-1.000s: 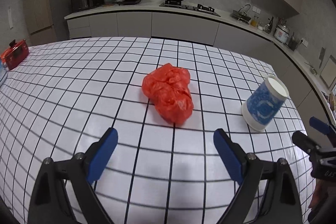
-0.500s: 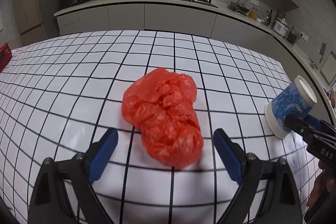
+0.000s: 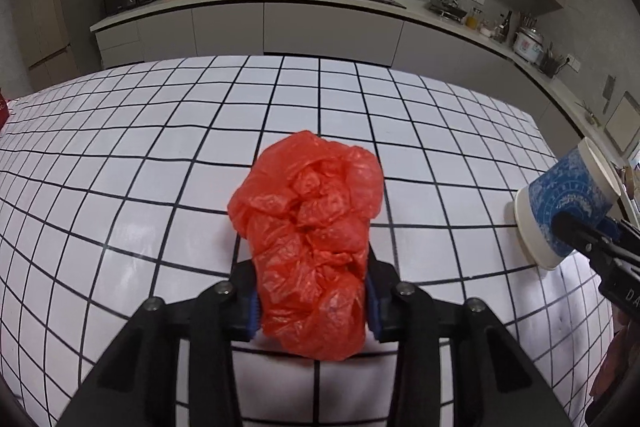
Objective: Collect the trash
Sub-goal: 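Grasp the red plastic bag with the left tool while the right tool grasps the blue-and-white cup, then lift the red bag and cup and carry both over the black bin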
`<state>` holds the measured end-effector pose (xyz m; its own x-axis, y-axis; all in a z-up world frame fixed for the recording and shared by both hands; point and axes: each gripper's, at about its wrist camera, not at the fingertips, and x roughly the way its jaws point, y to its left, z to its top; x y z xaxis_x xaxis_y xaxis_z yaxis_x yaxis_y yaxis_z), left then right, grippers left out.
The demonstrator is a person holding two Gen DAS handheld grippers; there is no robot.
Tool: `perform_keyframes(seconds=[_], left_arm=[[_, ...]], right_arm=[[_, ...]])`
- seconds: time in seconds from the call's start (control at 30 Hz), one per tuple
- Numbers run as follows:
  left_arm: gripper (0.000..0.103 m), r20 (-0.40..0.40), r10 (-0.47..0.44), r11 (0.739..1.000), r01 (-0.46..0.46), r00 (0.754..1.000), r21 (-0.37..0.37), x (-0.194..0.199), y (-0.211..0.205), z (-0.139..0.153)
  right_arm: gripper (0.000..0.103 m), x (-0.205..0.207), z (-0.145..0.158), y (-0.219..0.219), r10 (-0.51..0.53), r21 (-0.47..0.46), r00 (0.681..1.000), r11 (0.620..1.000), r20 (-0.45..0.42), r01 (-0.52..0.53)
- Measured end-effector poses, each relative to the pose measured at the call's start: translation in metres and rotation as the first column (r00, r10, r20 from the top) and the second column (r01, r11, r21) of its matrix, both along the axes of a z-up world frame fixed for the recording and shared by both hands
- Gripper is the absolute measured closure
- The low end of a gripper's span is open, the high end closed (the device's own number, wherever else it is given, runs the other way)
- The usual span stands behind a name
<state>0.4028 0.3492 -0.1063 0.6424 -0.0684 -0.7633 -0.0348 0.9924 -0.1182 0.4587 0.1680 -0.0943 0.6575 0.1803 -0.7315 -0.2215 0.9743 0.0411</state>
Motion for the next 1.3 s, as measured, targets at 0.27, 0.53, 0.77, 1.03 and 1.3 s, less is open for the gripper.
perform_keyframes(seconds=[0.27, 0.53, 0.77, 1.03, 1.3], left_arm=[[0.063, 0.042, -0.010, 1.000, 0.011, 0.999, -0.020, -0.039, -0.013, 0.019], [0.063, 0.063, -0.013, 0.999, 0.015, 0.998, -0.031, -0.086, -0.039, 0.028], [0.063, 0.061, -0.019, 1.000, 0.020, 0.998, -0.015, -0.122, -0.075, 0.028], [0.063, 0.080, -0.017, 1.000, 0.016, 0.997, 0.004, -0.158, -0.133, 0.039], [0.063, 0.077, -0.056, 0.998, 0.056, 0.995, 0.006, -0.187, -0.199, 0.037]], right_arm=[[0.045, -0.036, 0.024, -0.016, 0.002, -0.017, 0.999, 1.000, 0.040, -0.001], [0.046, -0.086, 0.049, -0.059, -0.020, -0.009, 0.997, 1.000, 0.080, 0.020], [0.046, -0.133, 0.053, -0.100, -0.015, 0.008, 0.996, 1.000, 0.091, 0.014], [0.046, -0.174, 0.050, -0.160, 0.010, 0.037, 0.996, 0.999, 0.084, -0.013], [0.046, -0.211, 0.062, -0.237, -0.014, 0.045, 0.994, 0.999, 0.109, 0.010]])
